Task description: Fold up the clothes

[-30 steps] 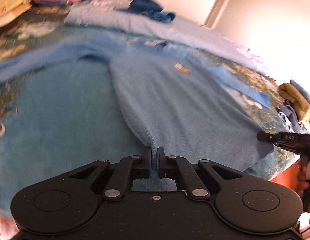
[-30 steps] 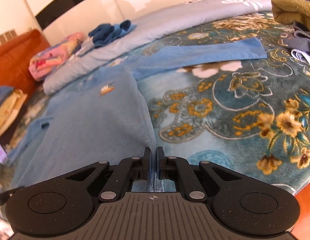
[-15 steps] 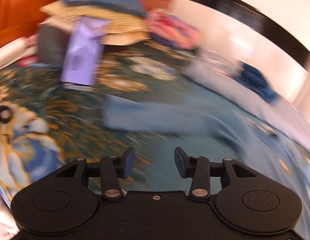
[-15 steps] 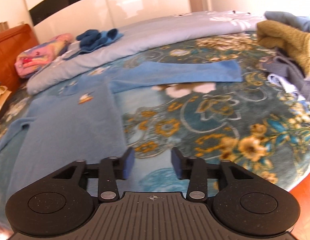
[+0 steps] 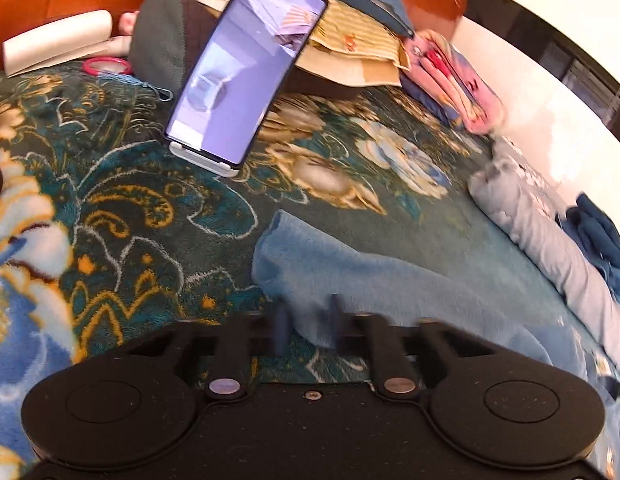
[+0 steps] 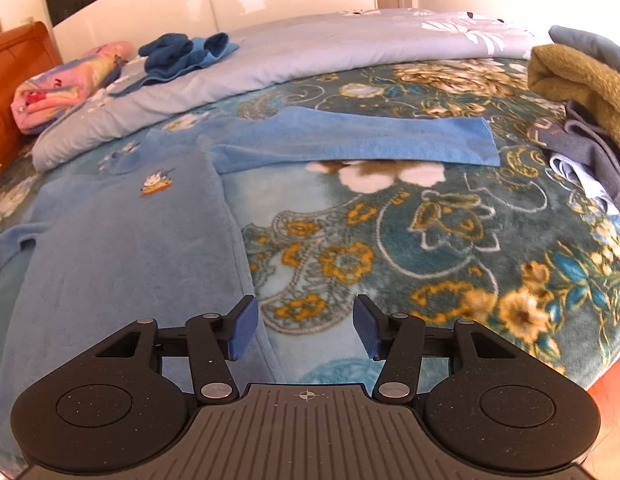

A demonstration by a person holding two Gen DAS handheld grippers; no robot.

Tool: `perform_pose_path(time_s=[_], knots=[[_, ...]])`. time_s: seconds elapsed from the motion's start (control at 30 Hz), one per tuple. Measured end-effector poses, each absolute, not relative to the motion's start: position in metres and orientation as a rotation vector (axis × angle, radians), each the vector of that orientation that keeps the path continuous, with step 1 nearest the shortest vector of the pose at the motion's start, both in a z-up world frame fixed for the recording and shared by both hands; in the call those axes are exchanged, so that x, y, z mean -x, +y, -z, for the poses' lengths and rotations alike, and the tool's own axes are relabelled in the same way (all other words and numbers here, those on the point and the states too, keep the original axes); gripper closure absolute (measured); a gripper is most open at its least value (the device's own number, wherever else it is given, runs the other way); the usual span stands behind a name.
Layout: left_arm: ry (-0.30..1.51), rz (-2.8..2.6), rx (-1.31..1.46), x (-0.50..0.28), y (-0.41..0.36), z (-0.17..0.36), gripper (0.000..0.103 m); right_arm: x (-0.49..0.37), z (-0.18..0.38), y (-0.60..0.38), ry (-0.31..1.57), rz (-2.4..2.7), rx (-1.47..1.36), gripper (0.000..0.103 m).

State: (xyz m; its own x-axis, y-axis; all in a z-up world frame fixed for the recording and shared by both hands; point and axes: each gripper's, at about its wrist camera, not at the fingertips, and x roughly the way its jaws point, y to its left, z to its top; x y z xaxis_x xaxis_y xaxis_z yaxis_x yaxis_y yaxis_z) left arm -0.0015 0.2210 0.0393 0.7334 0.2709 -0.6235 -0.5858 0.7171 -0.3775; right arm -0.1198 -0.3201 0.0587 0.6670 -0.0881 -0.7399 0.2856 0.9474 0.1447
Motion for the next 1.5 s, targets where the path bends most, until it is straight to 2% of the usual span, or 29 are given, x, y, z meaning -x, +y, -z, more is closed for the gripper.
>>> perform_pose_path(time_s=[0.17, 0.33, 0.5, 0.63, 0.73, 0.9, 1.1, 1.2, 1.27, 1.3, 1.5], knots=[[0.517, -0.505, 0.557, 0.000, 0.228, -0.048, 0.103, 0.116, -0.060, -0.328, 0.812, 0.238, -0.261, 0.054], [0.364, -0.405, 0.428, -0.017, 0.207, -0.108, 0.103, 0.117, -0.058, -0.339, 0.802, 0.260, -0.277, 0.054], [0.218, -0.127, 0.334, -0.044, 0.137, -0.183, 0.103, 0.113, -0.052, -0.351, 0.800, 0.262, -0.307, 0.053], [0.227, 0.073, 0.332, -0.077, 0.064, -0.201, 0.103, 0.114, -0.049, -0.358, 0.792, 0.260, -0.328, 0.053], [0.277, 0.165, 0.271, -0.100, -0.005, -0.189, 0.103, 0.118, -0.047, -0.366, 0.788, 0.266, -0.346, 0.053], [0.425, 0.252, 0.138, -0.125, -0.122, -0.130, 0.103, 0.122, -0.040, -0.381, 0.803, 0.281, -0.349, 0.053], [0.556, 0.345, 0.024, -0.144, -0.207, -0.071, 0.102, 0.126, -0.033, -0.400, 0.812, 0.295, -0.354, 0.053], [0.650, 0.418, -0.011, -0.143, -0.223, -0.051, 0.095, 0.126, -0.032, -0.402, 0.807, 0.285, -0.343, 0.053], [0.652, 0.478, -0.016, -0.127, -0.221, -0.050, 0.076, 0.126, -0.033, -0.401, 0.801, 0.277, -0.334, 0.053], [0.628, 0.502, -0.030, -0.114, -0.215, -0.055, 0.060, 0.125, -0.035, -0.401, 0.795, 0.272, -0.334, 0.053], [0.481, 0.498, -0.102, -0.052, -0.149, -0.088, 0.051, 0.093, -0.052, -0.391, 0.728, 0.160, -0.362, 0.053]])
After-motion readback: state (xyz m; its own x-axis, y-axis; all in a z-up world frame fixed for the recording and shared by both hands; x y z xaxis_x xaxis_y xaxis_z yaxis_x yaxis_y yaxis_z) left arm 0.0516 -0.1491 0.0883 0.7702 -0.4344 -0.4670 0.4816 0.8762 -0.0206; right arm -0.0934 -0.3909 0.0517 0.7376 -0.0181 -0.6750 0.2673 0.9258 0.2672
